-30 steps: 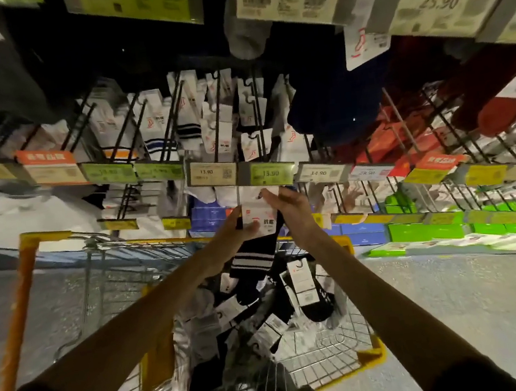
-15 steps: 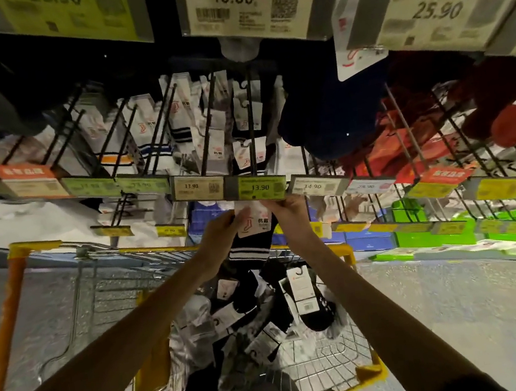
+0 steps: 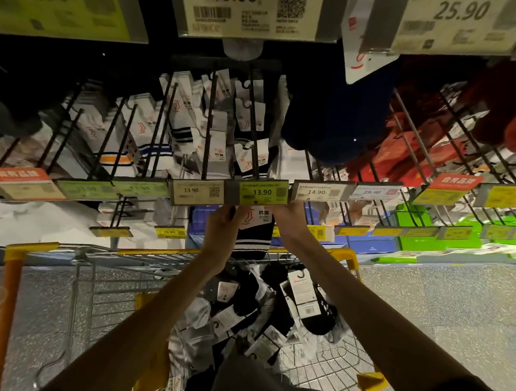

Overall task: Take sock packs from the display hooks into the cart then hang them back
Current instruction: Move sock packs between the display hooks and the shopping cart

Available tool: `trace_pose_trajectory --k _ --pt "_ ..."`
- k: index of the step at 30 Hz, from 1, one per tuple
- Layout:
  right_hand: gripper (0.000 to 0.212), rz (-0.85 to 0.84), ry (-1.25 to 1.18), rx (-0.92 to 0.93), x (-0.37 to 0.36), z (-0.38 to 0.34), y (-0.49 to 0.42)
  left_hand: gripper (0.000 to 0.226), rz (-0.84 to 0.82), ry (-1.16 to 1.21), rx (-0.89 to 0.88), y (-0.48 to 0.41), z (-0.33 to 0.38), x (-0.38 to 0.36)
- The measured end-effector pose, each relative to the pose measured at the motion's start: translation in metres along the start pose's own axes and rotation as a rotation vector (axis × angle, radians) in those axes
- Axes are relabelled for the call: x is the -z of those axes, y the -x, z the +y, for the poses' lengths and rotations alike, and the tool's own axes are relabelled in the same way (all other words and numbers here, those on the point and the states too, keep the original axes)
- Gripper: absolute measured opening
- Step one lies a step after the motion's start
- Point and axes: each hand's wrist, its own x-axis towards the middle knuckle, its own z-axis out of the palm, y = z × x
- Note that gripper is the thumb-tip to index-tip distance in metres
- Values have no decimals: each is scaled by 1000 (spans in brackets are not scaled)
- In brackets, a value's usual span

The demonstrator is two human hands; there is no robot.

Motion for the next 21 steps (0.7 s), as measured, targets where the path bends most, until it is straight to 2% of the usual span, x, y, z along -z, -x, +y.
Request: trace_pose_trajectory --k 3,6,10,12,14,17,18,21 --pt "26 18 -30 -21 -5 0 0 25 10 -1 -36 -3 -4 2" --pt "14 48 -53 -12 -9 -1 0 11 -12 22 -68 -3 2 3" --pt "15 46 -115 -53 -7 5 -3 16 -28 66 -52 -9 5 3" --pt "19 85 -23 -59 -5 8 -9 16 -4 55 -51 -13 7 2" --pt "20 98 83 34 -6 12 -13 16 43 52 -82 -17 8 -2" --pt "4 112 171 207 -11 16 -15 21 72 8 -104 -23 7 -8" --pt "4 124 177 208 -13 20 -18 26 84 -25 -114 -25 4 -10" --pt "29 155 114 110 -20 20 -24 33 115 -99 -114 -37 1 -11"
